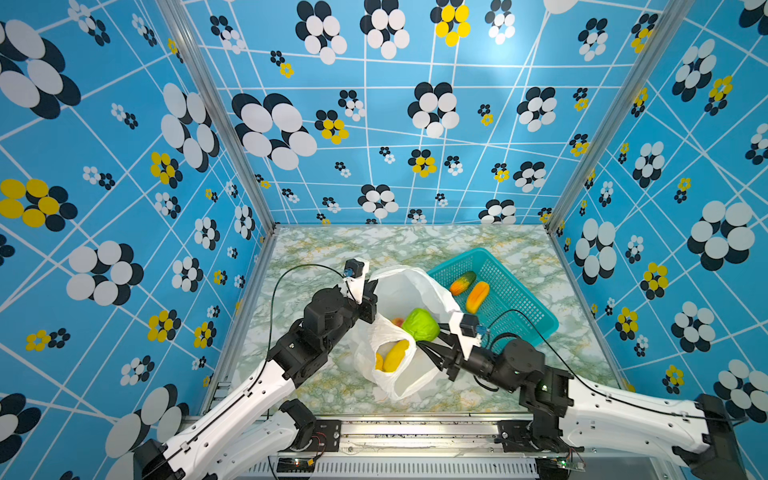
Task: Untie the knot of the plastic bag and take out the fruit
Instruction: 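Pull the lime out of the bag opening with the right gripper, then carry the lime over the teal basket with the right gripper and release it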
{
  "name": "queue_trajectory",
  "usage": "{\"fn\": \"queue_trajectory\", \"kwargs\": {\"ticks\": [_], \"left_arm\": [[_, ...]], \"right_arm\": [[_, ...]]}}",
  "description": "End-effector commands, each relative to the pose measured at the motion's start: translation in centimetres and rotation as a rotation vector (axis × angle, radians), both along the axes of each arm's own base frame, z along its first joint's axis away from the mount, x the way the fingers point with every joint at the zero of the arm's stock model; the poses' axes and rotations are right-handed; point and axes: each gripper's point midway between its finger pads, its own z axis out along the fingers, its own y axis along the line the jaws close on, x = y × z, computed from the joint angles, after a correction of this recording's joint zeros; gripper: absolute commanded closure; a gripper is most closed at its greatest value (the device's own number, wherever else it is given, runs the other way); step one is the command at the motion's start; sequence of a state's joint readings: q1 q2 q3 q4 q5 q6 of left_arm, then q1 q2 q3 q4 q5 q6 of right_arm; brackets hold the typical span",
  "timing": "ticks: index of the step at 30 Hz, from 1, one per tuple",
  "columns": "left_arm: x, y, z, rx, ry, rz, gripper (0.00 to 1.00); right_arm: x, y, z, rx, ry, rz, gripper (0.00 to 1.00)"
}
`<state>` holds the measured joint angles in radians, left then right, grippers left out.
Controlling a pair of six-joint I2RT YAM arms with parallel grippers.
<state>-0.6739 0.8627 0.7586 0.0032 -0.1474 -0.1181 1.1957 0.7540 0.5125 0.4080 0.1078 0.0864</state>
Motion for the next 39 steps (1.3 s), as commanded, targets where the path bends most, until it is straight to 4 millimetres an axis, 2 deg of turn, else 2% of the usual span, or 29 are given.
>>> {"fn": "queue_trajectory", "kwargs": {"ticks": [1, 4, 8, 12, 14, 17, 20, 23, 24, 26, 29, 32, 34, 39], "left_arm": [[0.4, 0.7, 1.5, -0.028, -0.016, 0.040, 1.00], [0.2, 0.8, 1.6, -0.033, -0.021, 0.036, 1.00], [0.2, 1.0, 1.7, -0.036, -0.023, 0.041, 1.00], [0.1, 0.9, 1.7, -0.041, -0.023, 0.034, 1.00], [0.0, 0.8, 1.7, -0.042, -0.023, 0.031, 1.00], [0.0, 0.8, 1.7, -0.042, -0.022, 0.026, 1.00], [-0.2, 0.8, 1.9, -0.050, -0.023, 0.023, 1.00], [-0.2, 0.8, 2.0, -0.053, -0.024, 0.019, 1.00], [-0.2, 0.8, 1.9, -0.052, -0.023, 0.018, 1.00], [-0.2, 0.8, 1.7, -0.051, -0.019, 0.019, 1.00], [-0.4, 0.8, 1.8, -0.051, -0.018, 0.016, 1.00], [-0.5, 1.0, 2.1, -0.056, -0.027, 0.017, 1.00], [-0.4, 1.1, 2.1, -0.052, -0.028, 0.024, 1.00], [-0.4, 1.1, 1.9, -0.047, -0.026, 0.023, 1.00]], "right_arm": [[-1.4, -2.9, 0.1, 0.006, -0.043, 0.009, 0.75], [1.1, -7.3, 0.9, 0.032, -0.023, -0.223, 0.77], [4.5, -13.9, 1.0, 0.021, 0.026, -0.593, 0.82], [6.2, -20.7, 0.4, 0.011, 0.085, -0.945, 0.82], [6.6, -23.2, -0.3, -0.010, 0.115, -1.072, 0.81], [7.1, -25.4, -1.8, -0.040, 0.171, -1.191, 0.80], [8.0, -26.2, -3.8, -0.105, 0.233, -1.257, 0.79], [10.2, -25.2, -7.0, -0.206, 0.368, -1.236, 0.80], [11.2, -24.7, -8.5, -0.240, 0.436, -1.211, 0.81], [13.8, -23.7, -12.8, -0.272, 0.628, -1.128, 0.89], [16.7, -24.4, -19.1, -0.253, 0.869, -1.101, 0.92], [17.9, -25.1, -23.1, -0.317, 0.964, -1.142, 0.94], [18.4, -24.9, -24.4, -0.333, 0.988, -1.140, 0.94], [19.0, -25.2, -24.4, -0.352, 0.989, -1.167, 0.89]]}}
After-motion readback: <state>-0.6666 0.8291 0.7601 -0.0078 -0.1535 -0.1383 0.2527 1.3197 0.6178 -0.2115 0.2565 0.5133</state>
